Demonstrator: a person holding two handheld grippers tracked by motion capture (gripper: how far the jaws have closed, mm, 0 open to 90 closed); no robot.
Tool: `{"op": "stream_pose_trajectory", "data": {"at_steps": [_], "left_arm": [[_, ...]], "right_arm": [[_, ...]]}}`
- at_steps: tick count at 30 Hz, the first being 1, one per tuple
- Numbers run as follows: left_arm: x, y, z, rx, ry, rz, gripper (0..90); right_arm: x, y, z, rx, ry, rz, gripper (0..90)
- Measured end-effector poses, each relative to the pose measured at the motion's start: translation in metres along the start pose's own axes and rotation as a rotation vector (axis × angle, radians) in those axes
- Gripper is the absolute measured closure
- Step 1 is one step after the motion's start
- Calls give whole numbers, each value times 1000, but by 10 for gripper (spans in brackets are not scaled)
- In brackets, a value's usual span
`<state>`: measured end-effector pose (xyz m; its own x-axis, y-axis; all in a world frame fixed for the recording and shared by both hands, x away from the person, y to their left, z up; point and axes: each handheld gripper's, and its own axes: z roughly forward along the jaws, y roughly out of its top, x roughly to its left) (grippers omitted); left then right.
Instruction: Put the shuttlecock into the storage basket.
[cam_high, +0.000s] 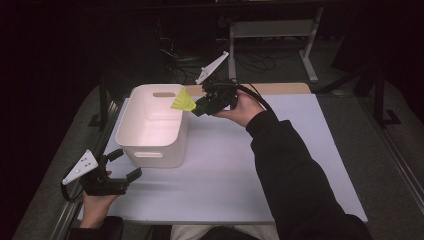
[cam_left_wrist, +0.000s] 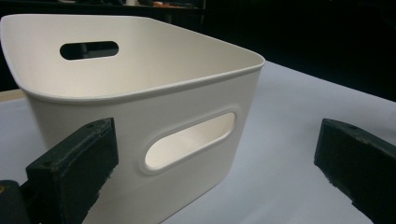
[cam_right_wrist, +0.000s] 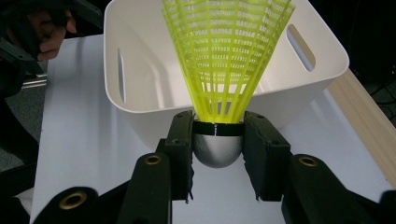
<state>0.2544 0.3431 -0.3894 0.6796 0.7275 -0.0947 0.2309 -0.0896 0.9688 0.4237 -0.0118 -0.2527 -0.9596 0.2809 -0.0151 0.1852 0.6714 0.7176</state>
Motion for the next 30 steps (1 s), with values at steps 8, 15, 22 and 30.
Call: {"op": "stream_pose_trajectory", "data": {"at_steps": [8, 15, 22, 30], "left_arm": [[0, 0, 0, 2, -1, 1, 0], [0, 0, 0, 2, -1, 1, 0], [0, 0, 0, 2, -1, 0, 0], [0, 0, 0, 1, 0, 0, 0]], "right_arm": [[4, 9, 10, 2, 19, -12, 633], [9, 18, 16, -1, 32, -31, 633], [12, 25, 22, 0, 45, -41, 633], [12, 30, 31, -3, 58, -44, 633]]}}
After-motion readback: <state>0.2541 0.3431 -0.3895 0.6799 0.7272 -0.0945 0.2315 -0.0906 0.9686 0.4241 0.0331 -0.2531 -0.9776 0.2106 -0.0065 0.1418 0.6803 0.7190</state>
